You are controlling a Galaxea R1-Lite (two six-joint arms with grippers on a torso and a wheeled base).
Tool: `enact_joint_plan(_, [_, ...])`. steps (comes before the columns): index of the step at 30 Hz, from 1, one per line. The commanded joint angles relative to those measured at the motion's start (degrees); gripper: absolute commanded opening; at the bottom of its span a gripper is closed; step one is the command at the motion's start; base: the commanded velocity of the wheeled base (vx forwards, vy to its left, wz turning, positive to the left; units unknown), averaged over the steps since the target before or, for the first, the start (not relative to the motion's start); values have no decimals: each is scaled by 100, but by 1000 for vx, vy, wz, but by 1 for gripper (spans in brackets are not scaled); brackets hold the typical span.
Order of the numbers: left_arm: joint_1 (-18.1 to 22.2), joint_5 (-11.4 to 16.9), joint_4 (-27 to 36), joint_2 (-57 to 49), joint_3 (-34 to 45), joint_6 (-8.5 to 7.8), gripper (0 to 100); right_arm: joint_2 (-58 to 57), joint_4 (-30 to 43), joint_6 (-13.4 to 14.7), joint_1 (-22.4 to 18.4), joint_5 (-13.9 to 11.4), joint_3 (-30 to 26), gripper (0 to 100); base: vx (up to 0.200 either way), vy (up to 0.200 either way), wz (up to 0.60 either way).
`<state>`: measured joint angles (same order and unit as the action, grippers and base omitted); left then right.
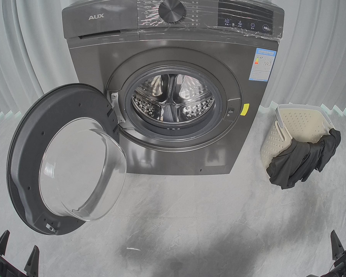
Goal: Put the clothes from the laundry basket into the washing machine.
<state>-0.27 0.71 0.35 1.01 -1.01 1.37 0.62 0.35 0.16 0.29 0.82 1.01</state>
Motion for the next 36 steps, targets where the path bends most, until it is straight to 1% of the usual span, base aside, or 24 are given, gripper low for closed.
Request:
enact_joint_plan(1, [0, 0, -9, -101, 84, 4, 100, -62, 0, -7, 6, -3, -92, 100, 0, -200, 0])
enact_joint_plan(9, [0, 0, 0, -101, 84, 13, 100, -62, 0, -7, 6, -3, -92, 100, 0, -200, 0])
enact_joint_plan(18, [0, 8, 0, -101, 84, 13, 100, -62, 0, -7, 6, -3, -84, 100, 0, 0, 0])
enact_joint_plan(30, [0, 8, 0, -101, 84, 22, 100, -62, 0, -7, 6, -3, -84, 100, 200, 0, 0])
enact_joint_plan(36, [0, 0, 0, -101, 84, 13, 100, -62, 0, -7, 6, -3, -84, 100, 0, 0, 0])
